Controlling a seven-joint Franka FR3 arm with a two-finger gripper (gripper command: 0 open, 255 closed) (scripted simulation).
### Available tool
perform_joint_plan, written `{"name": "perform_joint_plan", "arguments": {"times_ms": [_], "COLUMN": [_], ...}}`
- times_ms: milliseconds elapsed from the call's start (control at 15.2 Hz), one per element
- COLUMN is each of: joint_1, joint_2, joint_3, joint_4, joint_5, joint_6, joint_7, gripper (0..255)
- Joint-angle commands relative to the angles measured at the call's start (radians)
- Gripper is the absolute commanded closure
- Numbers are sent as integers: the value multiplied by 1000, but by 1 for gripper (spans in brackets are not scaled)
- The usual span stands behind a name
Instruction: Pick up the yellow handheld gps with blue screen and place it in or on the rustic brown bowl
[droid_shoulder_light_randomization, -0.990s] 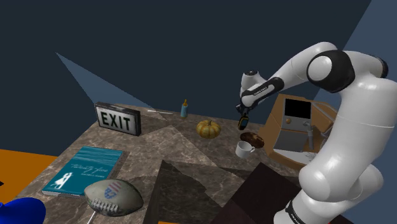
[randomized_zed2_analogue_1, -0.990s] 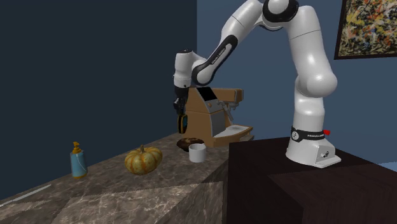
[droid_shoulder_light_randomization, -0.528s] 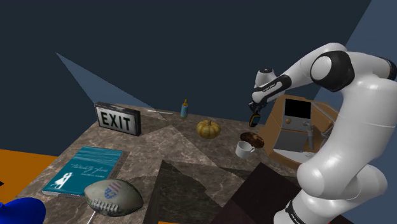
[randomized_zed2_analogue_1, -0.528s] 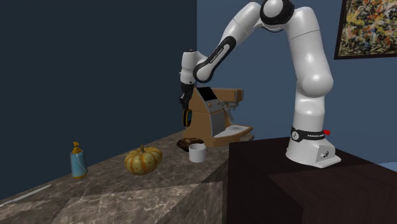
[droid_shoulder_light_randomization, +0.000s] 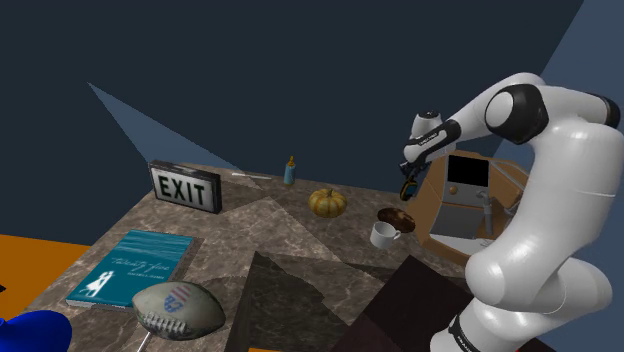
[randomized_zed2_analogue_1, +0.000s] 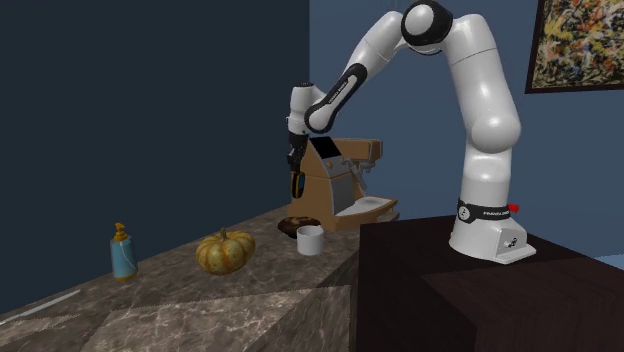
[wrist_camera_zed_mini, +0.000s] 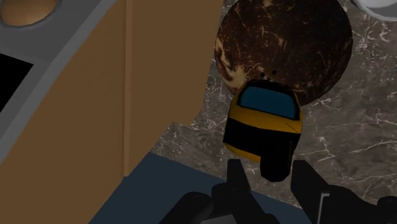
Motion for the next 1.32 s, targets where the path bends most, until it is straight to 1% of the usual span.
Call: {"name": "perform_joint_plan", "arguments": {"times_ms": [0,1254], "joint_1": [1,43], "joint_2": [18,214], "joint_3": [-5,-72], "joint_4": [-2,9], "joint_5": [-9,-104], "joint_6": [20,200], "joint_7": [11,139], "gripper": [255,255]}}
